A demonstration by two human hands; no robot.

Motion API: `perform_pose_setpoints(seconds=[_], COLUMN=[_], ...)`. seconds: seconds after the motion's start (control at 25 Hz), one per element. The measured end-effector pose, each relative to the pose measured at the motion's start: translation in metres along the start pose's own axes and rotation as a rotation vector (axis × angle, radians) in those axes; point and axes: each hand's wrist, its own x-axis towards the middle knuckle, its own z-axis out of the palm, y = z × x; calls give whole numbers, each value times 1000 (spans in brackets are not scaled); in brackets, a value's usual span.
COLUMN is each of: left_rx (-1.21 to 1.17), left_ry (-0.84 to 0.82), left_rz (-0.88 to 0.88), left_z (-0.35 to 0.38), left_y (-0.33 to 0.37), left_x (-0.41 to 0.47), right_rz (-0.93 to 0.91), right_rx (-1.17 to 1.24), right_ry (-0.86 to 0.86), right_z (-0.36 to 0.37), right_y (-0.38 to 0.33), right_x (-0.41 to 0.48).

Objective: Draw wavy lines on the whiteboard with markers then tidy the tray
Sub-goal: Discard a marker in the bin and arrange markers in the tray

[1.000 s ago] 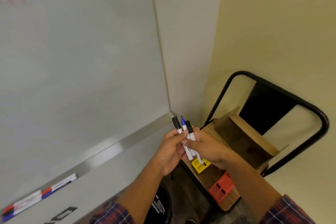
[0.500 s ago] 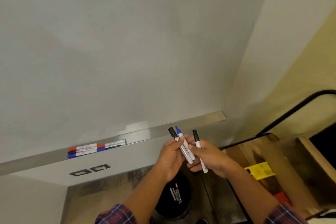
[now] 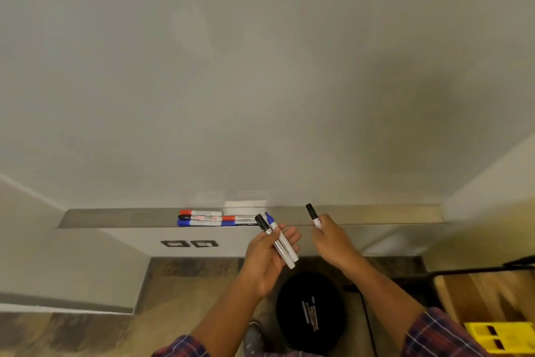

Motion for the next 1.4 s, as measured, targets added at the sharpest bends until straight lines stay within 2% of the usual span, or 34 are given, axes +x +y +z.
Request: perform_pose_setpoints(seconds=[0.4,0.52,0.64,0.92,1.08,1.2,1.28,1.4], left_rx=[-142,-154,-160,-152,-138,-132,-122,-103], left_ry=[139,156,171,180,167,141,128,111], left_rz=[30,29,31,5,-6,-19,-19,-5], left_z=[-101,-122,-134,-144,-139,-135,-132,-126], left_y=[65,77,85,96,101,101,100,98], left_x=[0,1,5,15,21,28,34,41], right_rz=[-394,-455,-495,-482,-468,-454,-446,-434], right_rx=[-524,-715,-793,-828,-833,-801,-723,-414], right_ry=[55,35,5,56,26,77,106,90], right_z=[104,125,140,152,150,147,146,147], right_y=[-69,-71,-69,-70,-74,-78,-84,-91], right_x=[90,107,112,114,110,105,97,81])
